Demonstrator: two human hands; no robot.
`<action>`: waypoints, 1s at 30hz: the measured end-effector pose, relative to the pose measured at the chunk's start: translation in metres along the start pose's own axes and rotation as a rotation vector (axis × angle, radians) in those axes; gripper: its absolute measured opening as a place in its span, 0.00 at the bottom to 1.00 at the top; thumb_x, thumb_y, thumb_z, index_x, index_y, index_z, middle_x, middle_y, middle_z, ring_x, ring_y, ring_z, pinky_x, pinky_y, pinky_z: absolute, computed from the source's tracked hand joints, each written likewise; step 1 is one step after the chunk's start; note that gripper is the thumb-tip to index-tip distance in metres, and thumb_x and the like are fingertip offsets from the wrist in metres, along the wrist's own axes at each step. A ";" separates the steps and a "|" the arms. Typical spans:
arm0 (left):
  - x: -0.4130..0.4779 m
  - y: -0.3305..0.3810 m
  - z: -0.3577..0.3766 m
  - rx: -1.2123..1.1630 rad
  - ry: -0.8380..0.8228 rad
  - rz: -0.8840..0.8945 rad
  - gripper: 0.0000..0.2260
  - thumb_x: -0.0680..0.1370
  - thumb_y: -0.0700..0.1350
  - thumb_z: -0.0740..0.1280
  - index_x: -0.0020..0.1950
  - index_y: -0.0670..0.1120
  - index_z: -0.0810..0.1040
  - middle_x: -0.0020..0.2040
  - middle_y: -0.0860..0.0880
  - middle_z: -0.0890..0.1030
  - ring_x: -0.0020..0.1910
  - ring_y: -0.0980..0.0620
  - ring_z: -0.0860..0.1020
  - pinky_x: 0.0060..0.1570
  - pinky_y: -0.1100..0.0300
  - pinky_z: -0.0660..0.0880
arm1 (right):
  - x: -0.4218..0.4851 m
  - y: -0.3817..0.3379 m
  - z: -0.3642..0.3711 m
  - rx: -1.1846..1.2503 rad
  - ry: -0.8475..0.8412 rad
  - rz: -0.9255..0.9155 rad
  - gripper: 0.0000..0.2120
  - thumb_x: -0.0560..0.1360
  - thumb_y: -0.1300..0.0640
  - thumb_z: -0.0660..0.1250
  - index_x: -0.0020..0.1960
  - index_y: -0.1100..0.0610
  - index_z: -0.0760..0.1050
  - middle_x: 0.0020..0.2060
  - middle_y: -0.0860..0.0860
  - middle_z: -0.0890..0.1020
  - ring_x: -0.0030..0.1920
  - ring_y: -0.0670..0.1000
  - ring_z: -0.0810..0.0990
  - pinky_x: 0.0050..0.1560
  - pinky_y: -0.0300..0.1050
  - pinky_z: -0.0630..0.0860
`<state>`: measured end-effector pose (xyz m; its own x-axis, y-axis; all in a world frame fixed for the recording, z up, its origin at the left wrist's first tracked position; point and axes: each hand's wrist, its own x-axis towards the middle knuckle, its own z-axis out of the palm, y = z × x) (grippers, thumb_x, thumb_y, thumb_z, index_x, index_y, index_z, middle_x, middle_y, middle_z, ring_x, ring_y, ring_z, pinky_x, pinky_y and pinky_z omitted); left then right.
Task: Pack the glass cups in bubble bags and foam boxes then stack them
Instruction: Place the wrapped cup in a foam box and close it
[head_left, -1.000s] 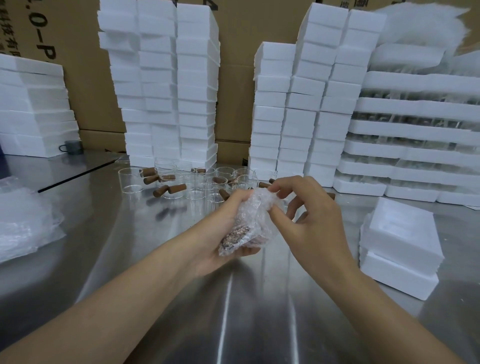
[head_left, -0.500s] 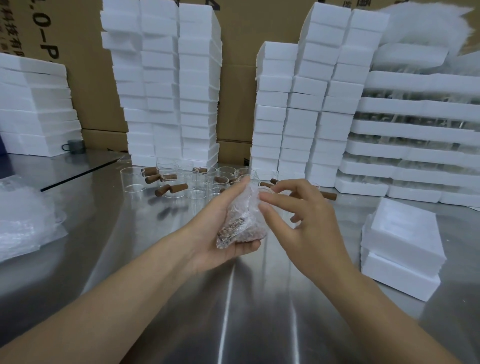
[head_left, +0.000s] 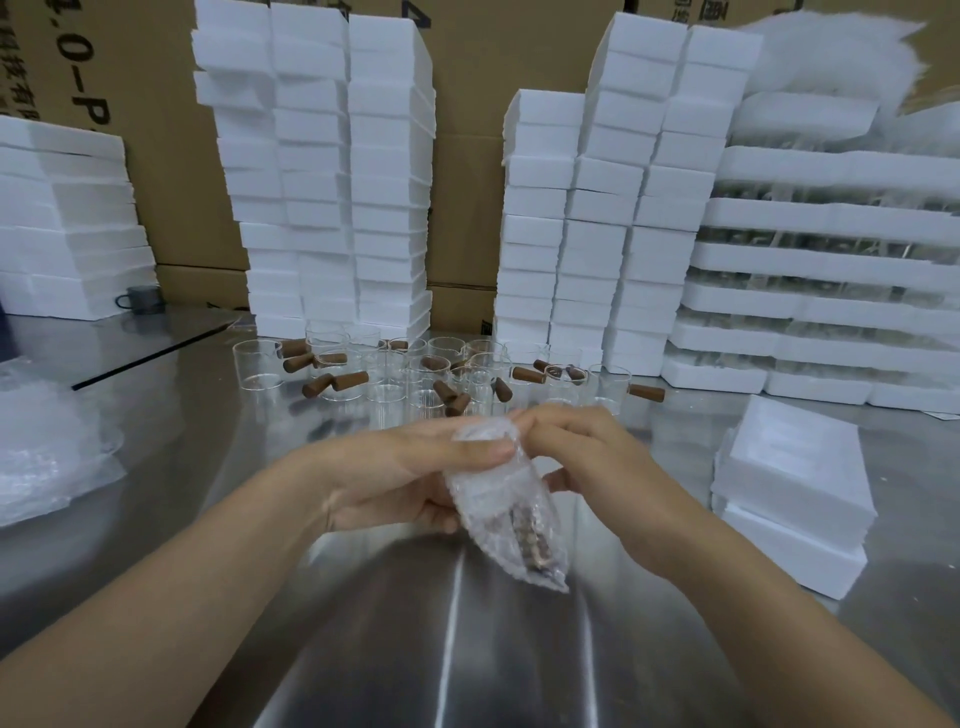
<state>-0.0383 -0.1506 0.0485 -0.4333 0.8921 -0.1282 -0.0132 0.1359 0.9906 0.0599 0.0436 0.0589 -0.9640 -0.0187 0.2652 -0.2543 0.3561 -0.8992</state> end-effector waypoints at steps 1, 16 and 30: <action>0.001 -0.002 -0.002 0.015 0.002 -0.001 0.25 0.77 0.60 0.78 0.73 0.60 0.80 0.73 0.37 0.78 0.67 0.41 0.77 0.77 0.34 0.66 | 0.000 -0.001 0.001 -0.002 -0.019 0.018 0.10 0.81 0.60 0.64 0.50 0.62 0.84 0.52 0.54 0.86 0.57 0.57 0.82 0.53 0.49 0.79; 0.012 -0.008 -0.017 -0.362 0.574 0.196 0.38 0.67 0.51 0.86 0.73 0.46 0.76 0.63 0.45 0.87 0.61 0.44 0.86 0.58 0.49 0.85 | -0.006 -0.003 -0.052 -1.133 0.903 -0.083 0.13 0.75 0.52 0.71 0.59 0.48 0.79 0.59 0.50 0.80 0.61 0.59 0.74 0.61 0.57 0.66; 0.010 0.005 -0.010 -0.294 0.769 0.292 0.20 0.76 0.51 0.75 0.68 0.53 0.83 0.60 0.50 0.87 0.54 0.52 0.82 0.50 0.59 0.73 | -0.013 0.002 -0.080 -0.860 0.534 0.049 0.30 0.71 0.69 0.67 0.65 0.40 0.72 0.69 0.46 0.71 0.51 0.51 0.80 0.50 0.54 0.79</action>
<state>-0.0514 -0.1451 0.0530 -0.9422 0.3214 0.0948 0.0069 -0.2643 0.9644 0.0778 0.1190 0.0820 -0.7575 0.3593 0.5451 0.1302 0.9013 -0.4132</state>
